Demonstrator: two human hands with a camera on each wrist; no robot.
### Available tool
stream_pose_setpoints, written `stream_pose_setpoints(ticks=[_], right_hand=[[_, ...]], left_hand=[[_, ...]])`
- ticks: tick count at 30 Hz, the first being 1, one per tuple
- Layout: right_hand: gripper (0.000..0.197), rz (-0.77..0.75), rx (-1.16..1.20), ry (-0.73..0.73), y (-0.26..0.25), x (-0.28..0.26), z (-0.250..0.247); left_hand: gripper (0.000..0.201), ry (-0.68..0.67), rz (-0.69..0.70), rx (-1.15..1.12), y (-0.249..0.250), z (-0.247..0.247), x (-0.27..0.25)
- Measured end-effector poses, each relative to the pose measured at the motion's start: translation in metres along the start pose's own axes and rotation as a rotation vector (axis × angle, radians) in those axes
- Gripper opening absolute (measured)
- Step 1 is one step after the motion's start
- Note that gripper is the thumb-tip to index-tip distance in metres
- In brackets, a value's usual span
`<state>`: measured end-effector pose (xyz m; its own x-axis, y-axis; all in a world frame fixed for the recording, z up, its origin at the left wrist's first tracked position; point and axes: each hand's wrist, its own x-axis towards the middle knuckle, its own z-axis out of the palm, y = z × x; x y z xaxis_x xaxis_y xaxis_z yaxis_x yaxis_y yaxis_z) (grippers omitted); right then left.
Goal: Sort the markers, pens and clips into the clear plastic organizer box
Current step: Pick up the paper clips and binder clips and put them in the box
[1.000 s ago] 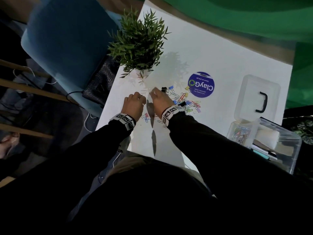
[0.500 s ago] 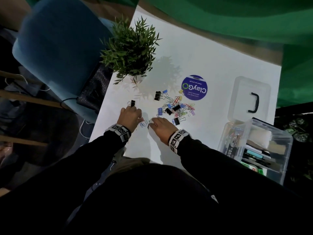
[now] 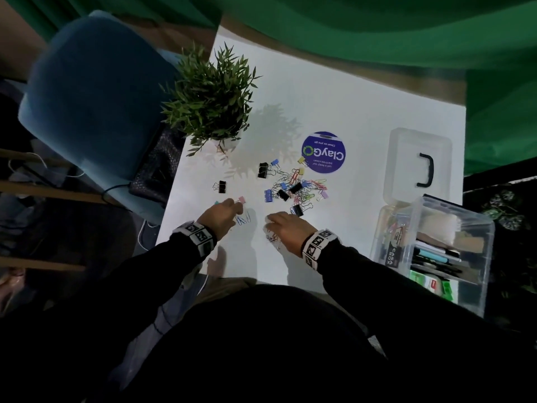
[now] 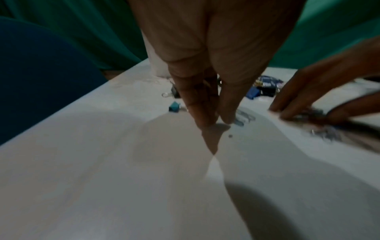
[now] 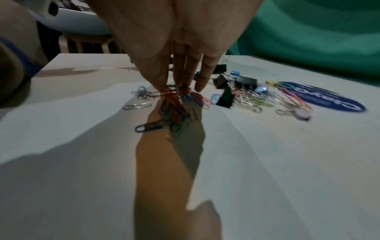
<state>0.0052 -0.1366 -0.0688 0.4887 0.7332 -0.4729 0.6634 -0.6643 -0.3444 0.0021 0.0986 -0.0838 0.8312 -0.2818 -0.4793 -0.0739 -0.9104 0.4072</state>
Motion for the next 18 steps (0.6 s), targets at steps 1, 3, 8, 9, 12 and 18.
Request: stream_pose_setpoints(ticks=[1,3,8,9,12,18], right_hand=[[0.062,0.004,0.039,0.027,0.005,-0.007,0.004],[0.061,0.061,0.12,0.12,0.015,-0.019,0.007],[0.047,0.299,0.24,0.223,0.023,-0.045,0.008],[0.054,0.328,0.252,0.167,0.022,-0.047,0.008],[0.077,0.365,0.273,0.058,0.013,-0.04,0.012],[0.043,0.379,0.211,0.096,0.002,-0.015,0.016]], left_hand=[[0.029,-0.005,0.018,0.01,0.003,0.003,0.0],[0.024,-0.011,0.055,0.022,0.016,0.006,0.004],[0.038,-0.137,0.112,0.007,0.059,0.016,0.012],[0.051,-0.162,0.103,0.0,0.064,0.018,0.011],[0.078,-0.157,0.089,0.018,0.078,0.023,0.013],[0.049,-0.099,0.114,0.011,0.094,0.028,0.027]])
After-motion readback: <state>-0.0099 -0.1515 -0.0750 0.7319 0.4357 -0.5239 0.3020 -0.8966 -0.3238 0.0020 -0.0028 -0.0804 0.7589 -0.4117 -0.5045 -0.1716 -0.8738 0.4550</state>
